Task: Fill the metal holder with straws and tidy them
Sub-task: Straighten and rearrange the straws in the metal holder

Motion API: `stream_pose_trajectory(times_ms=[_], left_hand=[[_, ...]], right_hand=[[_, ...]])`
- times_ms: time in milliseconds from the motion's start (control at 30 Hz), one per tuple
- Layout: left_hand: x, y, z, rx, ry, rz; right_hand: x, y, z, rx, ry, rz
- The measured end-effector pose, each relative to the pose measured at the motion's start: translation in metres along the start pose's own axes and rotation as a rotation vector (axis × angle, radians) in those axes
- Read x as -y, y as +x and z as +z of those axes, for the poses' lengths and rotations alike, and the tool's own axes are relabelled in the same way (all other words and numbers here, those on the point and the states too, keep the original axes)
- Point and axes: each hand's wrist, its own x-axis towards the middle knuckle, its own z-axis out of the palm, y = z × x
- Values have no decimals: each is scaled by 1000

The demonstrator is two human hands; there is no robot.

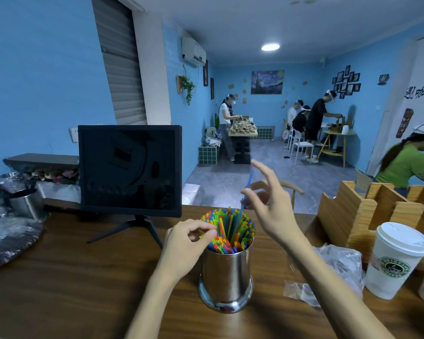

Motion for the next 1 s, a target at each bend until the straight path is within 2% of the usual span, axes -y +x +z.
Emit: stream_pose_trajectory(times_ms=[100,200,300,400,500,600,733,867,1000], left_hand=[[8,-1,0,-23,-36,8],[11,4,0,-115,-290,-127],[14,5,0,-155,-335,-234],[19,5,3,-125,-321,-226],[18,0,6,-81,-215,-79],[15,-7,4,-36,-70,42],[15,-10,-2,25,-23,72],[10,-12,-1,119,108,131],[9,-10,2,125,180,152]], right_hand=[[-16,-12,12,142,-195,-49],[-29,-24,19,267,-393,-62],[-39,-32,21,386,-485,23],[-41,-35,21,355,-482,54],[-36,-34,23,253,-419,47],[-30,-33,22,260,-325,68],[-35,-37,21,345,-365,86],[-34,-38,20,278,-278,127],[-33,-40,19,258,-256,120]])
